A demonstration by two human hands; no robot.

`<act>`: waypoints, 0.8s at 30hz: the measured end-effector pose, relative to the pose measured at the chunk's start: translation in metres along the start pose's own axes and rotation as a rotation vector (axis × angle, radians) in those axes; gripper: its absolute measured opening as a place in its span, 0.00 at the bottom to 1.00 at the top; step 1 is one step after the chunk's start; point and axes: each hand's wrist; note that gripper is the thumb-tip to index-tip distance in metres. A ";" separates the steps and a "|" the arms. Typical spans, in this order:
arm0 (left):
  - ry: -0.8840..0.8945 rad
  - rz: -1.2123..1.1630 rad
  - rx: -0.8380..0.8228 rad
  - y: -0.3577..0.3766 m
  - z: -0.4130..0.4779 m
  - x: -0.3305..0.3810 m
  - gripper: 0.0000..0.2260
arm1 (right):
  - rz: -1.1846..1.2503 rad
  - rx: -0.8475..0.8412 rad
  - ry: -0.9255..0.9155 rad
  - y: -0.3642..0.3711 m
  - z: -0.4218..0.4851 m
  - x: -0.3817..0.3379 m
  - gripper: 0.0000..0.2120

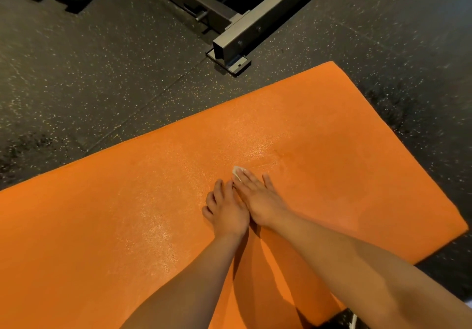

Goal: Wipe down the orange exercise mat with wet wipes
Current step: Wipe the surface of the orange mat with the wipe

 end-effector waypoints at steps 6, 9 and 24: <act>0.059 0.154 -0.131 0.007 0.003 0.003 0.28 | 0.038 0.193 0.512 -0.020 -0.007 0.064 0.34; 0.064 0.158 -0.138 0.007 0.002 0.001 0.28 | 0.049 0.196 0.492 -0.017 -0.006 0.054 0.33; 0.083 0.130 -0.144 0.009 -0.008 0.000 0.27 | 0.102 0.154 0.413 0.001 -0.036 0.024 0.35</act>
Point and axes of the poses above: each hand's wrist, its own z-axis towards the middle knuckle, its own y-axis out of the palm, x = y × z, and after that the axes turned 1 degree about -x, right-handed
